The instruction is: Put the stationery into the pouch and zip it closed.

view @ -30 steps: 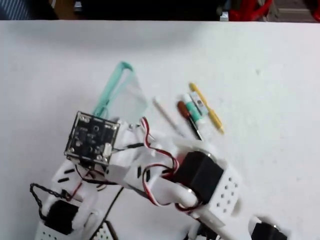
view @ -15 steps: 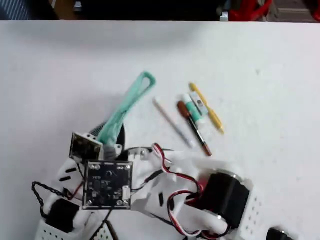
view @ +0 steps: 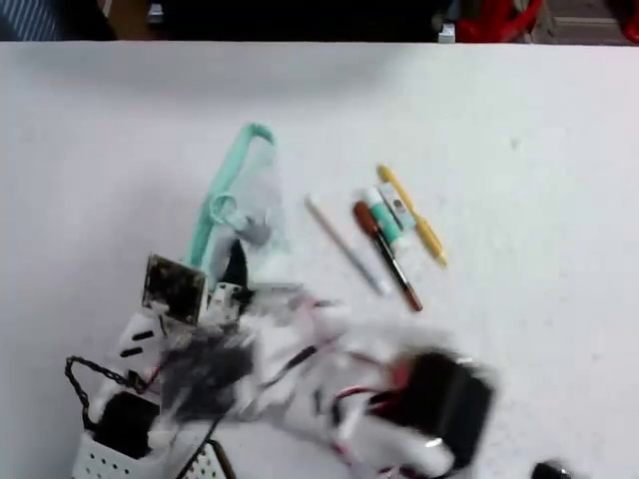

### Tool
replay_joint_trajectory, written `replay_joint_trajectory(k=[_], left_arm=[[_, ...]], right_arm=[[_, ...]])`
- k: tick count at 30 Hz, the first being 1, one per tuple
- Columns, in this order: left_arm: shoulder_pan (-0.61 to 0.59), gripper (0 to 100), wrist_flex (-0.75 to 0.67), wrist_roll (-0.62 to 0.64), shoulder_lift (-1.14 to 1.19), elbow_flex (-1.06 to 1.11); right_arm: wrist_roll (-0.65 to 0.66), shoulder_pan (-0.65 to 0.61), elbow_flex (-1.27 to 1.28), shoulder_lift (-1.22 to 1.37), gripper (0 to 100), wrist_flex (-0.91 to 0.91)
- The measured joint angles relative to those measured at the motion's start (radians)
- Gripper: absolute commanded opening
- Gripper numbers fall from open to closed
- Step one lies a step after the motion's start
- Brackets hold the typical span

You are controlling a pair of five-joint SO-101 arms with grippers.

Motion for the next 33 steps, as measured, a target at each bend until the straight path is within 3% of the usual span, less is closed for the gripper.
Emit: replay_joint_trajectory(k=[9, 13, 20, 33], left_arm=[[0.002, 2, 0.000, -0.002, 0.000, 0.000], [0.002, 2, 0.026, -0.002, 0.000, -0.018], [0.107, 2, 0.236, -0.002, 0.000, -0.206], [0.092, 2, 0.249, -0.002, 0.000, -0.204]], right_arm=[[0.098, 0.356, -0.130, -0.064, 0.9, -0.084], [-0.005, 0.471, -0.137, -0.031, 2.9, -0.157], [-0.058, 0.697, -0.124, 0.011, 1.8, -0.167], [-0.058, 1.043, 0.112, 0.341, 2.2, -0.250]])
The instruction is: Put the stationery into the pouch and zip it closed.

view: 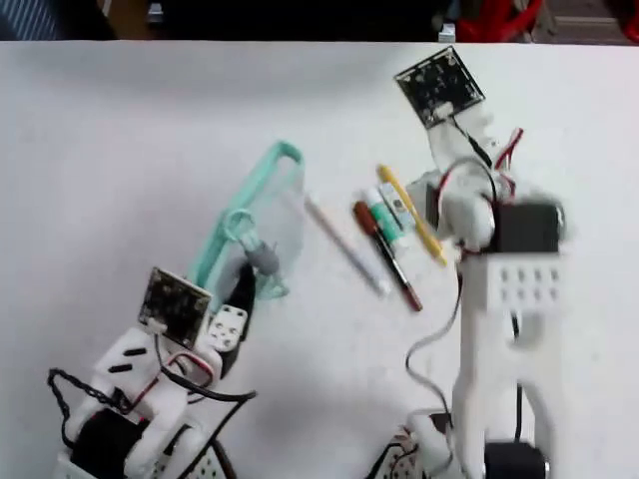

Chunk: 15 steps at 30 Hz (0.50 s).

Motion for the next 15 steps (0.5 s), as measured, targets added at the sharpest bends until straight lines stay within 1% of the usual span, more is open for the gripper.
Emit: replay_joint_trajectory(k=[2, 7, 9, 12, 15], left_arm=[[-0.041, 2, 0.003, 0.002, 0.000, 0.000], [-0.060, 2, 0.012, 0.000, 0.002, -0.006], [-0.058, 2, 0.012, 0.002, 0.008, -0.006], [-0.058, 2, 0.012, 0.000, 0.124, -0.052], [-0.060, 2, 0.012, 0.002, 0.236, -0.097]], right_arm=[[-0.002, 0.049, 0.014, 0.103, 2.9, -0.057], [0.014, 0.086, 0.017, 0.367, 14.8, -0.146], [0.055, 0.084, 0.009, 0.465, 14.6, -0.155], [0.103, 0.081, -0.041, 0.591, 12.3, -0.160], [0.141, 0.083, -0.092, 0.692, 12.3, -0.161]])
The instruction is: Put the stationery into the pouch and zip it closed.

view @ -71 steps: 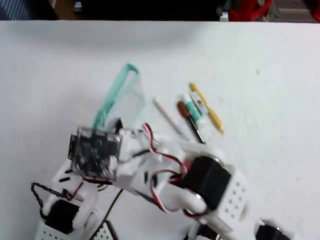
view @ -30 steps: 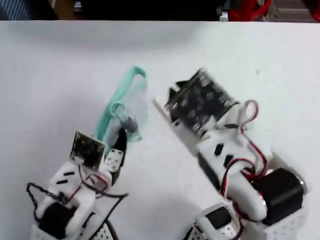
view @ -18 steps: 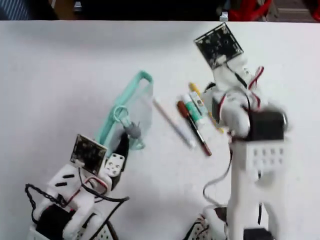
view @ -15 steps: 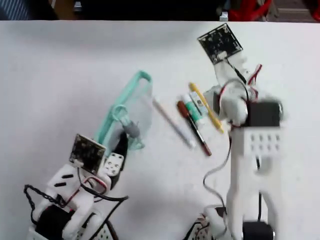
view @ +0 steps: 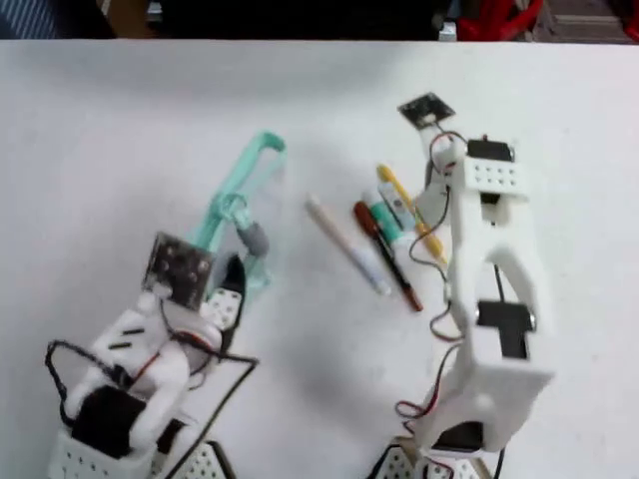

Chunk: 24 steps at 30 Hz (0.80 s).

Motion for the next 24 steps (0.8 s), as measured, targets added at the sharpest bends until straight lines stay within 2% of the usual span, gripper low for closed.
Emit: replay_joint_trajectory(k=[6, 9, 16, 24], left_arm=[[-0.008, 2, -0.069, -0.002, 0.064, 0.017], [-0.008, 2, -0.100, -0.002, -0.003, 0.072], [-0.008, 2, -0.075, -0.002, -0.222, 0.161], [0.026, 2, -0.074, -0.002, -0.235, 0.161]], right_arm=[[0.020, 0.000, -0.055, 0.124, 12.3, 0.000], [0.021, 0.000, -0.066, 0.166, 12.3, -0.011], [0.021, -0.005, -0.068, 0.226, 12.1, -0.100], [0.021, -0.011, -0.091, 0.250, 10.7, -0.107]])
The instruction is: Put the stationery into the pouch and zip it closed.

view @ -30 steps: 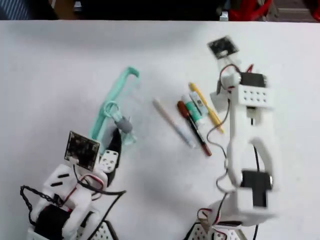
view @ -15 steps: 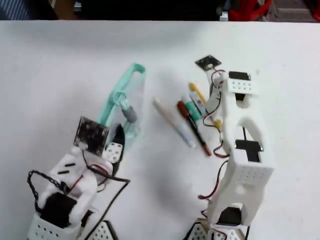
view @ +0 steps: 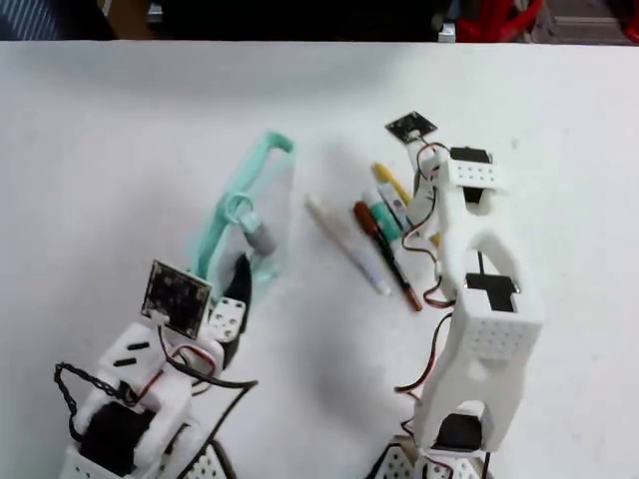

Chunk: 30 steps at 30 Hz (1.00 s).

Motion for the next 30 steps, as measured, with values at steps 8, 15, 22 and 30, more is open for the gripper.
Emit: replay_joint_trajectory(k=[8, 15, 22, 30], left_arm=[[0.038, 2, -0.011, 0.000, 0.000, 0.018], [0.038, 2, -0.011, 0.000, 0.000, 0.023], [0.038, 2, -0.020, 0.000, -0.009, 0.049], [0.038, 2, -0.020, 0.000, -0.009, 0.049]], right_arm=[[0.000, 0.003, -0.015, 0.003, 1.8, -0.006], [0.000, 0.032, -0.040, 0.003, 1.7, 0.000], [0.000, 0.075, -0.161, -0.178, 1.7, 0.181], [0.000, 0.014, -0.172, -0.474, 1.7, 0.405]])
